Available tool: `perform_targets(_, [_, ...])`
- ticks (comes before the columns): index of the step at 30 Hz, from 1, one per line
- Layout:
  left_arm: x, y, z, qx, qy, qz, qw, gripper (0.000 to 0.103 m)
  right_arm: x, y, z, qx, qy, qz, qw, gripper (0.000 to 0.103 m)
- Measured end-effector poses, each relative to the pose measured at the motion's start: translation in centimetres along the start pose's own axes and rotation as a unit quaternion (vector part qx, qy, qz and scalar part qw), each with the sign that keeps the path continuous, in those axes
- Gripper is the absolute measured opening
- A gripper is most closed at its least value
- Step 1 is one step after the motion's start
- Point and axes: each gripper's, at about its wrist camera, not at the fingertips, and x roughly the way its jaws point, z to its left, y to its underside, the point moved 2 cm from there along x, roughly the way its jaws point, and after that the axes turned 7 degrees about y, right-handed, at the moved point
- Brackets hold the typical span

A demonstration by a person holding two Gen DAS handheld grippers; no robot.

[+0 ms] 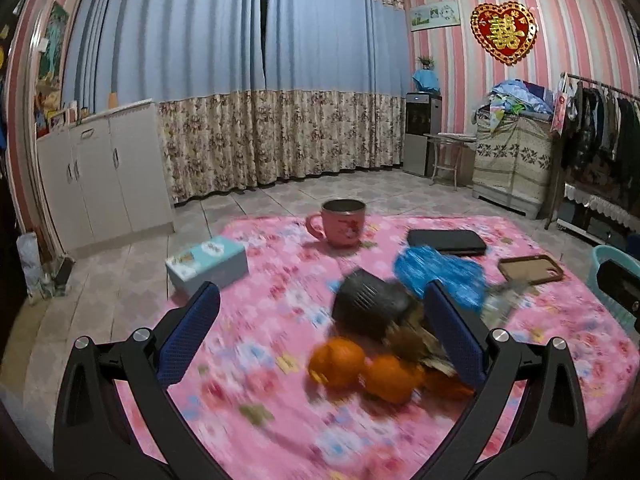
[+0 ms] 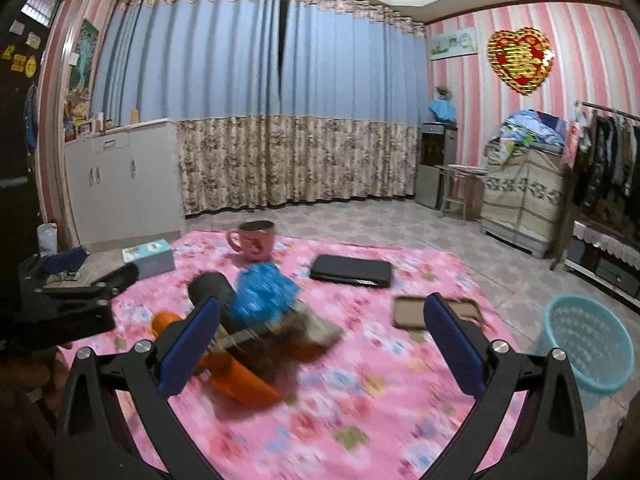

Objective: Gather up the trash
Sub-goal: 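Grasp the blue plastic bag with the right gripper and lift it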

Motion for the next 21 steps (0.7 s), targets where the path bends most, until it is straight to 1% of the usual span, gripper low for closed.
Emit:
perform_targets(2, [1.4, -0.9, 1.5, -0.009, -0.006, 0.004, 0.9999, 0.098, 1.5, -0.7, 1.4, -0.002, -0.007, 0.009, 1.0, 0.099])
perform_targets(3, [2.2, -1.2, 2.4, -0.018, -0.011, 0.008, 0.9997, 0.098, 2.9, -1.1, 2.3, 0.002, -0.022, 0.021, 1.0, 0.099])
perform_targets(4, [2.9, -1.4, 3.0, -0.027, -0.023, 0.013, 0.9993, 0.098, 4.1, -1.1, 2.9, 0.007, -0.037, 0.031, 0.999, 0.099])
perform_targets(6, [4.0, -1.4, 4.4, -0.052, -0.042, 0.016, 0.9976, 0.098, 7.0, -0.8, 4.0, 0.008, -0.041, 0.062, 0.997, 0.099])
perform_targets(7, [4.5, -1.2, 5.0, -0.067, -0.04, 0.022, 0.9967, 0.098, 8.0, -0.6, 4.4, 0.01, -0.047, 0.072, 0.996, 0.095])
perform_targets(8, [5.0, -0.9, 5.6, -0.079, -0.032, 0.03, 0.9959, 0.098, 9.1, -0.2, 4.7, 0.009, -0.047, 0.083, 0.995, 0.088])
perform_targets(9, [5.2, -0.7, 5.8, -0.081, -0.031, 0.033, 0.9957, 0.098, 10.1, 0.1, 5.1, 0.003, -0.046, 0.093, 0.995, 0.085])
perform_targets(10, [5.4, -0.5, 5.9, -0.075, -0.031, 0.036, 0.9961, 0.098, 10.6, 0.5, 5.3, -0.001, -0.047, 0.102, 0.994, 0.081])
perform_targets(12, [5.8, -0.2, 5.9, -0.062, -0.032, 0.039, 0.9968, 0.098, 12.1, 1.6, 5.6, -0.01, -0.046, 0.13, 0.99, 0.077])
perform_targets(13, [6.0, -0.1, 5.9, -0.063, -0.027, 0.041, 0.9968, 0.098, 12.5, 2.1, 5.7, -0.012, -0.048, 0.141, 0.989, 0.072])
perform_targets(14, [6.3, 0.1, 6.0, -0.067, -0.017, 0.046, 0.9966, 0.098, 13.0, 2.5, 5.8, -0.015, -0.048, 0.152, 0.987, 0.069])
perform_targets(15, [6.4, 0.2, 5.9, -0.07, -0.014, 0.049, 0.9963, 0.098, 13.5, 3.2, 5.9, -0.019, -0.049, 0.165, 0.985, 0.069])
perform_targets(16, [6.5, 0.4, 5.7, -0.075, -0.006, 0.053, 0.9958, 0.098, 13.9, 3.7, 6.0, -0.023, -0.054, 0.175, 0.983, 0.063])
perform_targets(17, [6.7, 0.4, 5.5, -0.075, 0.001, 0.055, 0.9956, 0.098, 14.1, 4.0, 6.1, -0.03, -0.055, 0.181, 0.981, 0.051])
perform_targets(19, [6.7, 0.4, 4.9, -0.064, 0.002, 0.055, 0.9964, 0.098, 14.4, 4.5, 6.1, -0.036, -0.054, 0.188, 0.98, 0.035])
perform_targets(20, [6.8, 0.4, 4.5, -0.059, 0.002, 0.056, 0.9967, 0.098, 14.2, 4.4, 5.8, -0.029, -0.062, 0.182, 0.981, 0.031])
perform_targets(21, [6.9, 0.4, 4.3, -0.056, 0.005, 0.058, 0.9967, 0.098, 14.0, 4.1, 5.5, -0.026, -0.062, 0.176, 0.982, 0.03])
